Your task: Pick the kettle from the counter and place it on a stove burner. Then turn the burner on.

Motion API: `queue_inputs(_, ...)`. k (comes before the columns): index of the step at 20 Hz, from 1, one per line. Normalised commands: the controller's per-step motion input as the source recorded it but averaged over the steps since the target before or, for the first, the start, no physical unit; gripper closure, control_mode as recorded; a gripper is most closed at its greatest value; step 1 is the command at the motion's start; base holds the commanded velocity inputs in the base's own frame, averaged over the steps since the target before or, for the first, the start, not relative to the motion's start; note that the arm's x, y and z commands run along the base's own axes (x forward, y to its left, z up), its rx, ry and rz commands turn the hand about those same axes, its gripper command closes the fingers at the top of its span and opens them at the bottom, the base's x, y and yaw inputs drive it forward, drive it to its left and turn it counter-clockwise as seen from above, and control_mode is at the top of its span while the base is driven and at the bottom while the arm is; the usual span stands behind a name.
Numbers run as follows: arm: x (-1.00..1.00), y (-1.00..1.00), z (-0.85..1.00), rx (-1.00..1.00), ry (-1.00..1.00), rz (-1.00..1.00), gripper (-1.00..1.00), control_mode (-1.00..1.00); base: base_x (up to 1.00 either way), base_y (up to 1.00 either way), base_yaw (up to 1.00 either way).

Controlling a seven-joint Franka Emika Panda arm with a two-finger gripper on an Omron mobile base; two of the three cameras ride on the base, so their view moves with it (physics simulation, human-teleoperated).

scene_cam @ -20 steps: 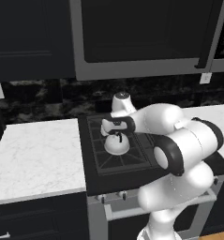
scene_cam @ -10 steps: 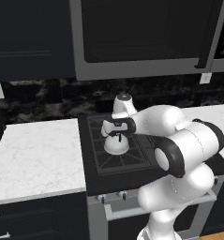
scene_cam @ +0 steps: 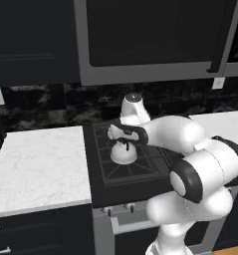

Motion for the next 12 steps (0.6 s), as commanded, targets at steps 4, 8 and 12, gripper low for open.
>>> queue_inputs(4, -0.96, 0.01, 0.36, 0.0, -0.3, 0.0, -1.0, -1.0, 0.0, 0.0, 0.0)
queue_inputs(8, -1.0, 0.39, 0.22, -0.08, -0.48, 0.0, -1.0, -1.0, 0.0, 0.0, 0.0)
queue_inputs(12, -1.0, 0.97, 0.01, -0.16, -0.5, 0.0, -1.0, -1.0, 0.0, 0.0, 0.0)
